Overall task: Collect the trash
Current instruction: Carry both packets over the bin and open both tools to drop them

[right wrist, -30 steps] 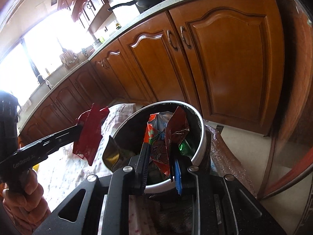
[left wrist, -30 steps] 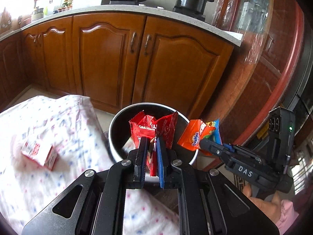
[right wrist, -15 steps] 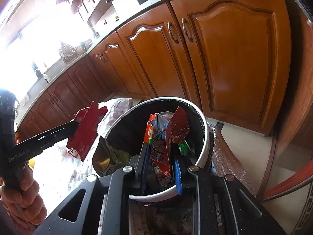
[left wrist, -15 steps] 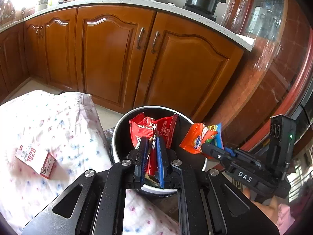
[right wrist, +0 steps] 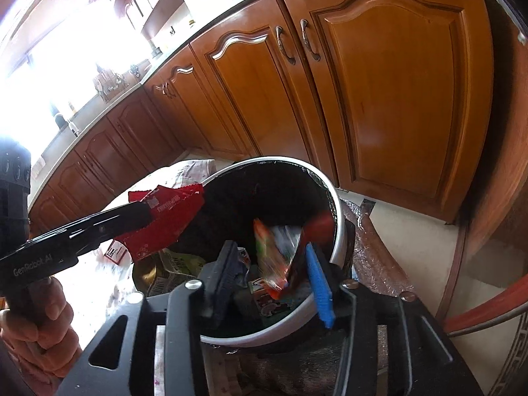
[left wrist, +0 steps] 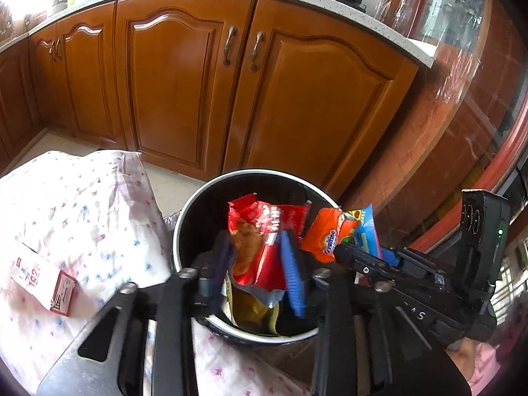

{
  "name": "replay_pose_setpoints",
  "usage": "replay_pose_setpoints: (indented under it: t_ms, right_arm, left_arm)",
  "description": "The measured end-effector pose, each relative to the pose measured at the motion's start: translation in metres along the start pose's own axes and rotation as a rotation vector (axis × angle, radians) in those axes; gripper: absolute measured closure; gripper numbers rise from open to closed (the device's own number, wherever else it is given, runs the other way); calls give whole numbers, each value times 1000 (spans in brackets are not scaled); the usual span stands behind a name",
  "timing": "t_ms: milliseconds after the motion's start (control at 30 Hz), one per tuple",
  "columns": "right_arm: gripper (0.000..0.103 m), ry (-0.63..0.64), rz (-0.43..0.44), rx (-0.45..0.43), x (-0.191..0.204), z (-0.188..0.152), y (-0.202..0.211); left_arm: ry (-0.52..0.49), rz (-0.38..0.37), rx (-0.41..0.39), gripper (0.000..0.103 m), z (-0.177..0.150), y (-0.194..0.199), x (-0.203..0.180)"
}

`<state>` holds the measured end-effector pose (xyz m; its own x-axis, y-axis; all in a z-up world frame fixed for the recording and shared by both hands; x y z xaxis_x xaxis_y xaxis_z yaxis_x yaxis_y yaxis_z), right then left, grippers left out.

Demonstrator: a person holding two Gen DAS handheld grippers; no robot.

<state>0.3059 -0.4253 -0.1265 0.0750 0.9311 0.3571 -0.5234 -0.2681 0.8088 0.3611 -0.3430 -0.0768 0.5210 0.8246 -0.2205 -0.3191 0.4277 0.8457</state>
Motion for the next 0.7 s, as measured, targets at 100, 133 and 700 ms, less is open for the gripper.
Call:
replay_pose_setpoints:
  t_ms: [100, 133, 700]
  right_arm:
    - [55, 2, 7, 0, 1, 1, 0]
    - [54, 2, 7, -3, 2, 1, 1]
    - [45, -28, 7, -62, 5, -13, 32]
  left_arm:
    - [15, -5, -1, 60, -1, 0, 3]
    - [17, -6, -2, 59, -2, 1, 4]
    - [22, -49, -55, 38, -1, 28, 1]
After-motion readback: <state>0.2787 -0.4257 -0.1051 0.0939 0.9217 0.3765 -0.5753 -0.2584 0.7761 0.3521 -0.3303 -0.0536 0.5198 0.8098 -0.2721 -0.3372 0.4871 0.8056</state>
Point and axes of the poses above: each gripper's, at about its wrist camera, not at the fingertips, and y roughly against the way its jaws point, x to its left, z to its top, the point moved 10 cm from there along -y, roughly the way its jaws point, and after that the axes turned 13 degrees about x, right-handed, at the moved point
